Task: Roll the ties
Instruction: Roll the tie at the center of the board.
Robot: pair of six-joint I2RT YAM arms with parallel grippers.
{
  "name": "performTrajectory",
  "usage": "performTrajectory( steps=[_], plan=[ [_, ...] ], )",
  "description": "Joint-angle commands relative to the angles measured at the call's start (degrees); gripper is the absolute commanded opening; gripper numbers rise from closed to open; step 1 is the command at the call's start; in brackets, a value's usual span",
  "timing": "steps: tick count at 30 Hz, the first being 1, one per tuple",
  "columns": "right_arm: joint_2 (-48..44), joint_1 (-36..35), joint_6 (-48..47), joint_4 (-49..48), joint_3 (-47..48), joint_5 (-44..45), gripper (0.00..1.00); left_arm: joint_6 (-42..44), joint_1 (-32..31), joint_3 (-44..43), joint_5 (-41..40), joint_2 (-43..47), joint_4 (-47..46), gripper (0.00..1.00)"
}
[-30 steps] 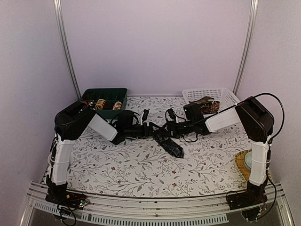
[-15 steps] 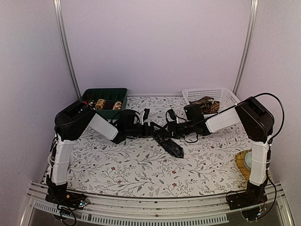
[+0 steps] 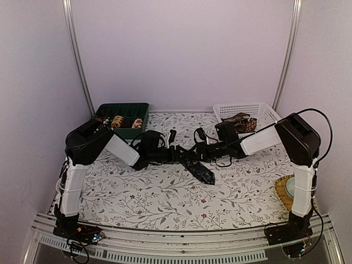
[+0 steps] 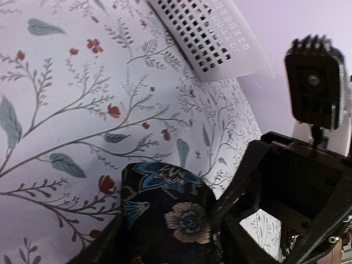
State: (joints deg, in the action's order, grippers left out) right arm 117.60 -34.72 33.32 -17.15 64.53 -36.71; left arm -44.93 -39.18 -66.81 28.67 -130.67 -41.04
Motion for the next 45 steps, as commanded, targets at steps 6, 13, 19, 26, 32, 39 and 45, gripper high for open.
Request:
performTrajectory(
  steps=[6, 13, 19, 26, 32, 39, 45],
  plan=[
    [1.67, -0.93, -0.57, 9.66, -2.43, 4.34, 0.54, -3.16, -3.34, 2.91, 1.21, -6.05, 9.72, 0.33],
    [1.01, -0.88, -0.88, 10.05, -2.33, 4.71, 0.54, -2.83, -3.30, 3.44, 0.82, -4.60, 7.75, 0.00],
    [-5.44, 0.15, -1.35, 11.37, -1.89, 2.39, 0.68, 5.54, -4.70, 4.63, -5.75, 0.15, 9.81, 0.00],
    [-23.80, 3.91, -1.04, 15.46, -2.59, -0.03, 0.86, 21.49, -8.60, 5.41, -25.60, 6.21, 16.81, 0.00],
    [-34.53, 8.23, -2.09, 19.78, -4.72, 1.49, 0.91, 32.58, -14.32, 7.76, -40.88, 9.65, 14.21, 0.00],
    [-37.16, 10.79, -3.46, 20.67, -10.82, 1.50, 0.91, 48.81, -22.97, 8.67, -62.24, 9.01, 7.04, 0.00],
    [-37.08, 10.75, -2.58, 18.85, -15.11, 1.13, 0.91, 67.41, -30.17, 5.85, -74.61, 3.39, -0.65, 0.00]
  ],
)
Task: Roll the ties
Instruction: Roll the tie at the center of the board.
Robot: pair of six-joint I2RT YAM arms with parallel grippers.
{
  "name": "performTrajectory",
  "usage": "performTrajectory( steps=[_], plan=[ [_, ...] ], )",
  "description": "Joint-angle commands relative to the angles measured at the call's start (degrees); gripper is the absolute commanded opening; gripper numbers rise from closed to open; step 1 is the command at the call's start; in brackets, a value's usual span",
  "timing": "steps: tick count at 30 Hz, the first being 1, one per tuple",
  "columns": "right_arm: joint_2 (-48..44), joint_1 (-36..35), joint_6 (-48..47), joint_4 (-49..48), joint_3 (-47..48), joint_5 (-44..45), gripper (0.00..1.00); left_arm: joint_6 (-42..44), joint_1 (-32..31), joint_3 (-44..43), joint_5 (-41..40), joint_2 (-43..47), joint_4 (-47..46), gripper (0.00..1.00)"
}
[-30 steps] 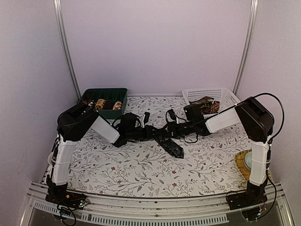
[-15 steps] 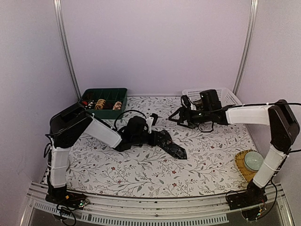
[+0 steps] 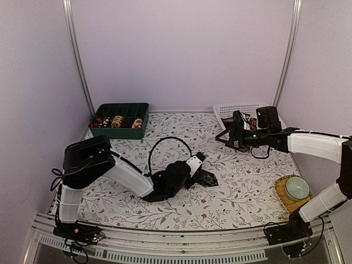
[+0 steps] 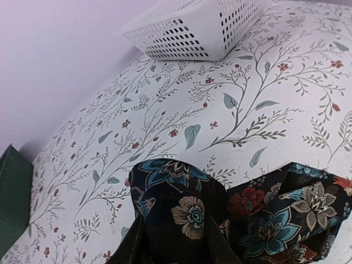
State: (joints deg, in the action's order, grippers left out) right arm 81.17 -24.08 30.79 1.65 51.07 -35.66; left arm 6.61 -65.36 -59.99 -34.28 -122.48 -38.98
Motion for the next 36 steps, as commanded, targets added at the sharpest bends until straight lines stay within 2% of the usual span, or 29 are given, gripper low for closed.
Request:
performTrajectory(
  steps=[1, 5, 12, 16, 27, 32, 36],
  plan=[
    [-0.52, 0.16, 0.02, -0.12, -2.10, 0.02, 0.91, 17.96, -4.90, -1.80, -13.20, -5.88, -3.14, 0.00],
    [0.39, 0.07, 1.83, -3.04, -4.62, -2.14, 0.90, 22.78, -7.30, -2.99, -13.28, -7.76, -5.12, 0.00],
    [0.72, -0.79, 10.37, -12.72, -10.90, -4.15, 0.82, 16.62, -8.63, -5.11, -7.41, -7.07, 1.21, 0.01],
    [2.91, -3.54, 12.65, -14.64, -11.35, -3.97, 0.80, 13.71, -8.92, -6.34, -4.60, -6.65, 4.73, 0.03],
    [8.01, -6.69, 21.62, -26.41, -16.81, -7.00, 0.74, 13.99, -10.77, -8.30, -3.63, -8.46, 6.70, 0.12],
    [10.00, -6.69, 27.28, -34.90, -18.53, -9.80, 0.68, 14.14, -11.07, -8.28, -2.49, -8.80, 6.67, 0.11],
    [9.41, -6.74, 30.69, -38.73, -19.06, -10.67, 0.67, 15.21, -11.19, -8.65, -2.17, -9.43, 6.72, 0.08]
  ],
)
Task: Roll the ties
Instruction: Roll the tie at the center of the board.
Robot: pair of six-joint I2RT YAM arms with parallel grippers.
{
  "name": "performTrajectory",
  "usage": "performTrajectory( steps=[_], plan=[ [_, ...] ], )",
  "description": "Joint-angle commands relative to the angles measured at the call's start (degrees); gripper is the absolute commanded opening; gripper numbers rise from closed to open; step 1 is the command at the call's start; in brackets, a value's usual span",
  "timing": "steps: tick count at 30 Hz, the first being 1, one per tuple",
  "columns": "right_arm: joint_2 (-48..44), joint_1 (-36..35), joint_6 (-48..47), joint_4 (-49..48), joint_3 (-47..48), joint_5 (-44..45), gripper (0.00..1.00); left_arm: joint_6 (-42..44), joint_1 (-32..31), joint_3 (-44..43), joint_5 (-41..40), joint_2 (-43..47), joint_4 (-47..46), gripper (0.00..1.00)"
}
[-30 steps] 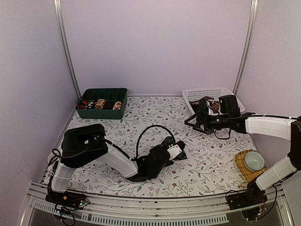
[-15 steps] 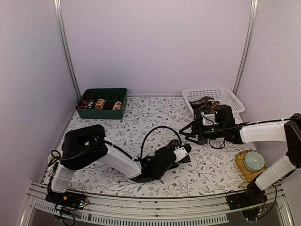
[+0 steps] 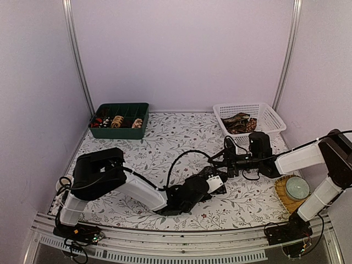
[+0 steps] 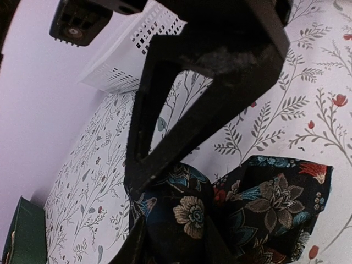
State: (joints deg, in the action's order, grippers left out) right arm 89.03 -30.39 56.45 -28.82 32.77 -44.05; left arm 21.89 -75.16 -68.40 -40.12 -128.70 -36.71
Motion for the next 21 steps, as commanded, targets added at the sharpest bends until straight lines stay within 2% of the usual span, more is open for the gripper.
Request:
performTrajectory(
  steps=[1, 8, 13, 17, 21],
  plan=[
    [1.30, -0.45, 5.84, -8.87, -0.73, -2.42, 0.67, -0.09, -1.44, -0.24, 3.77, -3.34, 4.38, 0.08],
    [4.96, -2.74, 3.72, -1.98, 4.21, -0.79, 0.67, 0.86, -1.82, -0.74, 4.19, -4.00, 4.18, 0.10],
    [8.70, -4.70, 2.88, -0.92, 3.61, 1.14, 0.66, 1.20, -2.08, -0.86, 4.48, -3.97, 4.12, 0.12],
    [8.23, -4.95, 2.05, 1.22, 2.19, 3.24, 0.66, 1.23, -2.20, -0.22, 4.53, -3.38, 4.17, 0.13],
    [6.41, -5.31, 0.82, 3.93, 1.23, 5.15, 0.66, 1.08, -2.26, -0.23, 4.55, -3.22, 4.85, 0.21]
  ],
)
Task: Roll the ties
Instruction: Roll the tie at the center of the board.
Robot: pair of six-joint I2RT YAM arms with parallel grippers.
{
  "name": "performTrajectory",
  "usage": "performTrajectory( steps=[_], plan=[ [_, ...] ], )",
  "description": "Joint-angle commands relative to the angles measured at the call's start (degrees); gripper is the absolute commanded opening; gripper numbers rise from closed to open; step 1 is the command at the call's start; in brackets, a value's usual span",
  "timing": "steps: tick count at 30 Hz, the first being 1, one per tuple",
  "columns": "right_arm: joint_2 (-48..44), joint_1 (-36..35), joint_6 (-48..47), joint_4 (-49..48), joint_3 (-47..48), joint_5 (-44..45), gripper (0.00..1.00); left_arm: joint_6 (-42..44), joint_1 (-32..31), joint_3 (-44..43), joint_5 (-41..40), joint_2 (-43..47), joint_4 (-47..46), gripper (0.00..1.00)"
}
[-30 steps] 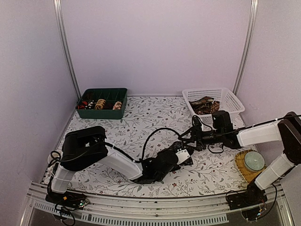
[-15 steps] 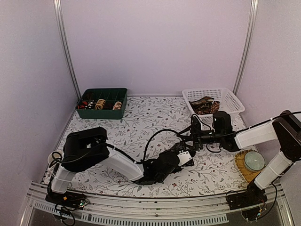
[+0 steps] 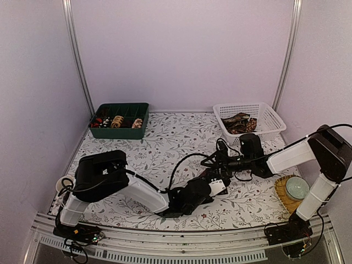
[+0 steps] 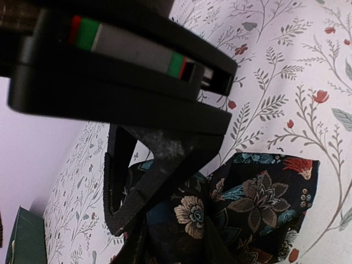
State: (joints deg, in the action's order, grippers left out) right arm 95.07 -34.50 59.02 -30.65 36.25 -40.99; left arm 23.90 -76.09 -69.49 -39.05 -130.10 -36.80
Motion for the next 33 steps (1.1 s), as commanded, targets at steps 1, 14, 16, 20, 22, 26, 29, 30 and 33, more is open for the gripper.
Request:
performTrajectory(
  steps=[1, 14, 16, 20, 22, 26, 29, 30, 33],
  plan=[
    [0.04, -1.47, -1.79, 5.98, -2.57, 2.51, 0.66, -1.14, -1.31, 0.78, 3.50, -1.78, 5.30, 0.27],
    [-0.86, -2.07, -1.86, 5.95, -4.56, 4.89, 0.66, -4.06, -1.21, 1.60, 3.60, 1.50, 8.00, 0.67],
    [-0.70, -2.05, -2.10, 5.83, -4.61, 5.00, 0.66, -5.13, -1.14, 1.79, 3.98, 2.66, 8.58, 0.71],
    [-0.74, -2.08, -2.29, 5.34, -4.96, 5.16, 0.66, -8.57, -0.99, 2.21, 5.80, 5.29, 10.86, 0.77],
    [-0.84, -2.09, -2.46, 5.41, -5.04, 5.22, 0.66, -10.95, -1.06, 2.77, 7.45, 6.73, 12.20, 0.81],
    [-0.94, -2.09, -2.89, 5.86, -5.08, 5.54, 0.66, -15.50, -1.07, 3.77, 10.62, 8.86, 15.65, 0.84],
    [-0.58, -2.11, -3.20, 5.95, -5.07, 5.59, 0.66, -19.31, -1.14, 5.03, 13.03, 10.72, 18.61, 0.85],
    [-0.39, -2.07, -3.25, 5.88, -5.05, 5.58, 0.66, -20.66, -1.19, 5.85, 13.78, 11.58, 19.08, 0.85],
    [0.13, -2.06, -3.60, 5.62, -5.09, 5.41, 0.66, -24.70, -1.13, 9.22, 16.13, 15.31, 20.07, 0.85]
  ],
)
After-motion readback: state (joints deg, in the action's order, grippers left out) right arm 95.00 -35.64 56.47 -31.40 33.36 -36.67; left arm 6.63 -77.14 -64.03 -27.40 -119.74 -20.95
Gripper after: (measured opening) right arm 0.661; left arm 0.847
